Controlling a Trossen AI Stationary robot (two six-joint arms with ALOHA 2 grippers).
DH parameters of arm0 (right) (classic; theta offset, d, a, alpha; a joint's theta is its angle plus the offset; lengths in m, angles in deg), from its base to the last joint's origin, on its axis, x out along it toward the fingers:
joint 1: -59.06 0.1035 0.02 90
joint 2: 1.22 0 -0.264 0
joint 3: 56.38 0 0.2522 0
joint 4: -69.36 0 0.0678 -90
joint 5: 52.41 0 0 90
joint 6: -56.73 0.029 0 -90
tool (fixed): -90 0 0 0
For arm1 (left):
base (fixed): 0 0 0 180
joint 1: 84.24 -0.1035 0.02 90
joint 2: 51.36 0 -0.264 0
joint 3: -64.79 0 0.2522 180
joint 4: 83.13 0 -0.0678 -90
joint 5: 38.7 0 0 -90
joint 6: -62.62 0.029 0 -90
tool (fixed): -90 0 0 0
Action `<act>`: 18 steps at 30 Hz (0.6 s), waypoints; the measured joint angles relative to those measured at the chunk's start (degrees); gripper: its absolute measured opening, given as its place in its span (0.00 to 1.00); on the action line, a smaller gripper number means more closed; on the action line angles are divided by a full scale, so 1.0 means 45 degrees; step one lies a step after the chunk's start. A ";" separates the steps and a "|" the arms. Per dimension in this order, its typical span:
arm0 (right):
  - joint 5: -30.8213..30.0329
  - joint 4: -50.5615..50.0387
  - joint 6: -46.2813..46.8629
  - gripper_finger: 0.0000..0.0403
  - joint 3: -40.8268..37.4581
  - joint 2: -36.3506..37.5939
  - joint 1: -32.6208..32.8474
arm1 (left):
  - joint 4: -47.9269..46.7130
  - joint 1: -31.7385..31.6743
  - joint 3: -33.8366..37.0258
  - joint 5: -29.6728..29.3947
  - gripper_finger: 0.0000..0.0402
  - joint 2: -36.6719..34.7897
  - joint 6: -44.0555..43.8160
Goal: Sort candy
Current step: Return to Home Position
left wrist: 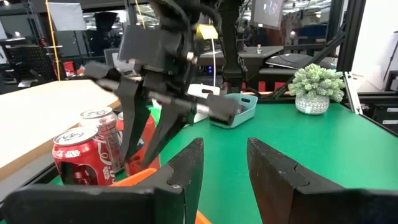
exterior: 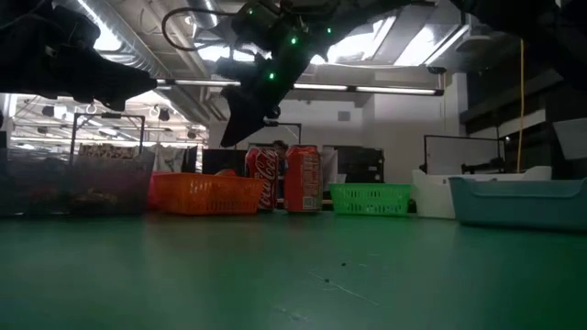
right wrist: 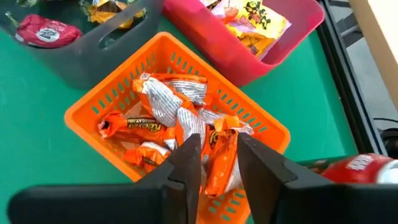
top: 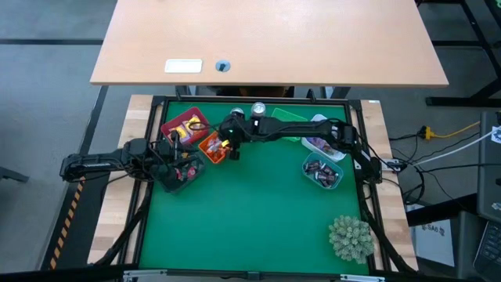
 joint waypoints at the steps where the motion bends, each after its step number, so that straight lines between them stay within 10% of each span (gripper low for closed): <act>1: 0.0003 -0.0432 0.0018 0.25 0.0250 0.0000 0.0000 | 0.0000 -0.0001 0.0000 -0.0009 0.28 0.0000 0.0000; 13: 0.0098 -0.7756 -0.0378 0.02 0.5522 0.0016 0.0455 | 0.0005 0.0001 0.0000 -0.0013 0.28 0.0000 -0.0005; 18: 0.0215 -0.8845 -0.0570 0.04 0.4998 0.1287 0.0867 | 0.0010 0.0001 0.0000 -0.0018 0.28 -0.0005 -0.0005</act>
